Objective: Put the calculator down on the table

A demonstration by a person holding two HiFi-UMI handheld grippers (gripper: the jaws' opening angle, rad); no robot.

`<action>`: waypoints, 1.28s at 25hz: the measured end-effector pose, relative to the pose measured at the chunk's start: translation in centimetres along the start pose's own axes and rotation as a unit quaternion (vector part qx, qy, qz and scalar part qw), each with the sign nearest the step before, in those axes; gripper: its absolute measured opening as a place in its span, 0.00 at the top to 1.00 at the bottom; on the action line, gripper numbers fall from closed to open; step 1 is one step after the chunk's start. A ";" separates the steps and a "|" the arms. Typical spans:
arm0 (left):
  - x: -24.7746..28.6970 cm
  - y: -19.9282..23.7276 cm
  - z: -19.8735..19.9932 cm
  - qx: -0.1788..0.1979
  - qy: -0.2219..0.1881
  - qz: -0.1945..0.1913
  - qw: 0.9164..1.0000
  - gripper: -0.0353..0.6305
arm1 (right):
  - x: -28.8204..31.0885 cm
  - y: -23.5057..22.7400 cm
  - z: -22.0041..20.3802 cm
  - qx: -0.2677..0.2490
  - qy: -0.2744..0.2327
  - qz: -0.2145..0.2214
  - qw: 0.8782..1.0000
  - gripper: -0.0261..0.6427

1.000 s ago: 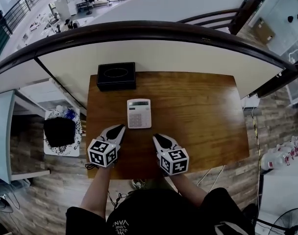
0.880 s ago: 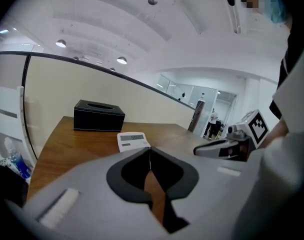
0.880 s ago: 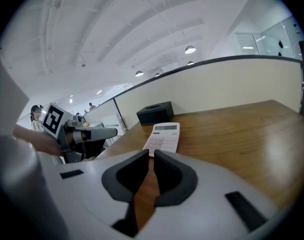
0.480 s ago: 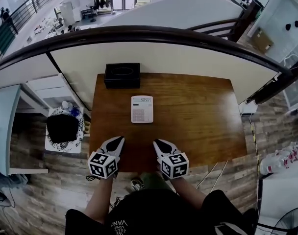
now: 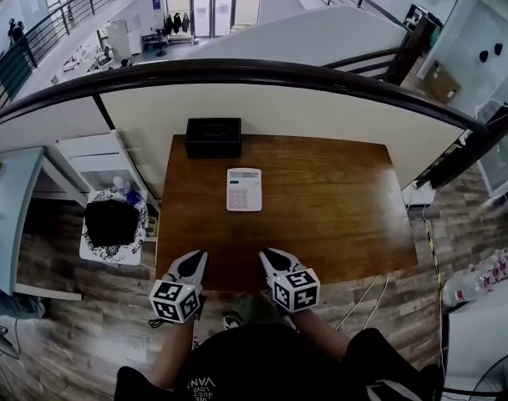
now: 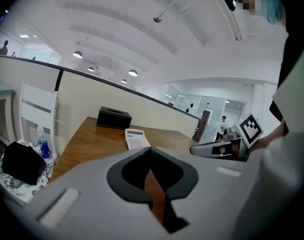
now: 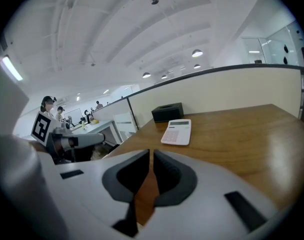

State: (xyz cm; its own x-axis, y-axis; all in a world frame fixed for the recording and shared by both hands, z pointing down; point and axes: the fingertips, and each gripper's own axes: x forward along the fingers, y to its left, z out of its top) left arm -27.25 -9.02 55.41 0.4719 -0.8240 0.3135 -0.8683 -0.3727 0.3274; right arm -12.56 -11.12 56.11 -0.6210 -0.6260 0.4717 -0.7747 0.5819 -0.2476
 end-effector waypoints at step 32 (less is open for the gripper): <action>-7.3 -2.0 -3.3 -0.014 -0.036 0.042 0.998 0.93 | -2.8 2.0 -2.8 -0.027 0.015 0.005 1.000 0.93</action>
State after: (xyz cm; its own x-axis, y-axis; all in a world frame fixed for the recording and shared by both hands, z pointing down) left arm -28.43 -0.87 55.36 0.3853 -0.8803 0.2769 -0.8988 -0.2901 0.3286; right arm -12.04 -6.80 56.69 -0.6248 -0.6043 0.4944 -0.7599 0.6162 -0.2071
